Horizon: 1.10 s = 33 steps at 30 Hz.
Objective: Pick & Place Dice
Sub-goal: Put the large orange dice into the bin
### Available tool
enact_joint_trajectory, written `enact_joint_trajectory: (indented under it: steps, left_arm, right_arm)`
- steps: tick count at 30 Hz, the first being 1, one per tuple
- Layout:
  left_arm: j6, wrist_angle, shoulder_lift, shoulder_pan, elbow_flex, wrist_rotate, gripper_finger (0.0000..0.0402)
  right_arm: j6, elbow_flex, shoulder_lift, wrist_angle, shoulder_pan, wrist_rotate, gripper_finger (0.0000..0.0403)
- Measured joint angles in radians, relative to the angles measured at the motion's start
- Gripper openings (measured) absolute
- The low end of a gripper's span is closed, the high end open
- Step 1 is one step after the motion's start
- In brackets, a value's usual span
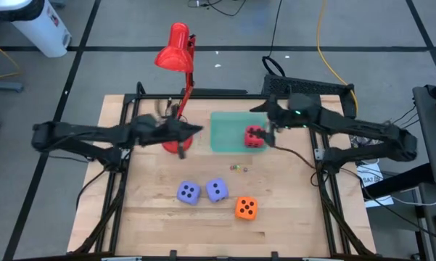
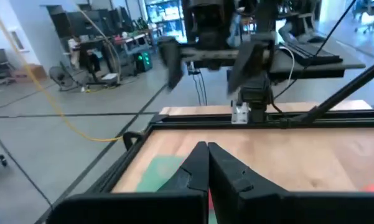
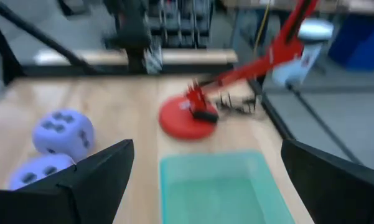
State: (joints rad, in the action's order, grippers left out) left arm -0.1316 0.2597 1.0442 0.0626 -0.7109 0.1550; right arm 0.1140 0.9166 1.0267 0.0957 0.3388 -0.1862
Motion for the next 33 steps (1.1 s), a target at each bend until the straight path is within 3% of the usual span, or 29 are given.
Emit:
enact_joint_trajectory:
  steps: [5,10,20,29,33]
  left_arm:
    - [0.053,-0.033,-0.268,-0.071,0.188,0.064,0.0001]
    - [0.079,-0.036,-0.401,-0.106,0.322,0.108,0.0001]
    - [0.087,0.004,-0.425,-0.140,0.492,0.236,0.0001]
    - [0.132,-0.014,-0.456,-0.167,0.521,0.167,0.0001]
    - [0.101,0.008,-0.456,-0.177,0.531,0.167,0.0001]
  right_arm:
    - [-0.063,-0.181,-0.161,-0.160,-0.021,0.031,0.0395]
    - [-0.102,-0.329,-0.190,-0.301,-0.021,0.032,0.0395]
    - [-0.080,-0.667,-0.101,-0.880,-0.055,0.032,0.0395]
    - [-0.093,-0.728,-0.124,-0.954,-0.082,0.030,0.0393]
    - [-0.072,-0.727,-0.124,-0.968,-0.097,0.035,0.0355]
